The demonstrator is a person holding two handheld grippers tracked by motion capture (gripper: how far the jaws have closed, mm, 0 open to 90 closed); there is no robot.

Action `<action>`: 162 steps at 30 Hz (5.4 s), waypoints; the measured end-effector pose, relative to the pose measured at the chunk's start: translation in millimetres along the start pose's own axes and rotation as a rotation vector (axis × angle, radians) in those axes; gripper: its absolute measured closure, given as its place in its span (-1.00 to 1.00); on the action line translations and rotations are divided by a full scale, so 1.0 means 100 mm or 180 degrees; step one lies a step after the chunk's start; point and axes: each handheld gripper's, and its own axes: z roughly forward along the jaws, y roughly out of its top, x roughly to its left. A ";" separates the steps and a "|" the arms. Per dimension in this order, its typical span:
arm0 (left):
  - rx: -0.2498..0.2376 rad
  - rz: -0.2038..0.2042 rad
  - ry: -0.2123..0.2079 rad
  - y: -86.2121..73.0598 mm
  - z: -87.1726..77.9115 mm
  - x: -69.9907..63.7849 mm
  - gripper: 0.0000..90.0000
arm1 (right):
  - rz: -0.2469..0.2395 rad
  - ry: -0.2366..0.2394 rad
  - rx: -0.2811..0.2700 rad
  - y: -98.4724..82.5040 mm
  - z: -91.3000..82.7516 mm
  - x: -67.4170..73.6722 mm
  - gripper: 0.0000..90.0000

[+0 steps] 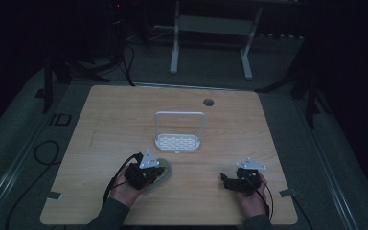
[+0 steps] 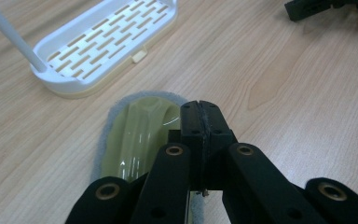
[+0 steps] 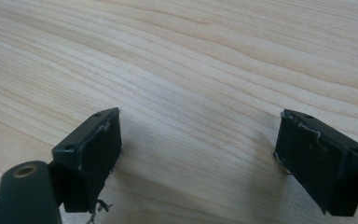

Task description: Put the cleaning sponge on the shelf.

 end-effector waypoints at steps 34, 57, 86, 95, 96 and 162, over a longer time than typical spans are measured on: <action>0.0115 -0.0156 0.0034 -0.09 0.12 0.08 1.00 | -0.0001 0.0000 0.0001 0.00 0.00 0.00 -0.69; 0.0123 -0.0322 0.0101 -0.16 0.06 0.18 1.00 | -0.0002 0.0000 -0.0001 0.00 0.00 0.00 -0.69; 0.0235 -0.0147 0.0058 -0.33 -0.33 0.33 0.63 | -0.0001 0.0000 -0.0001 0.00 0.00 0.00 -0.69; 0.0322 0.0049 -0.0050 -0.13 -0.38 0.38 0.39 | 0.0002 0.0000 -0.0003 0.00 0.00 0.00 -0.69; 0.0345 0.0084 -0.0060 -0.11 -0.37 0.39 0.37 | 0.0002 0.0000 -0.0003 0.00 0.00 0.00 -0.69; 0.1805 0.0691 -0.0343 0.58 0.14 0.59 0.26 | -0.0007 0.0002 -0.0007 0.00 0.00 0.00 -0.69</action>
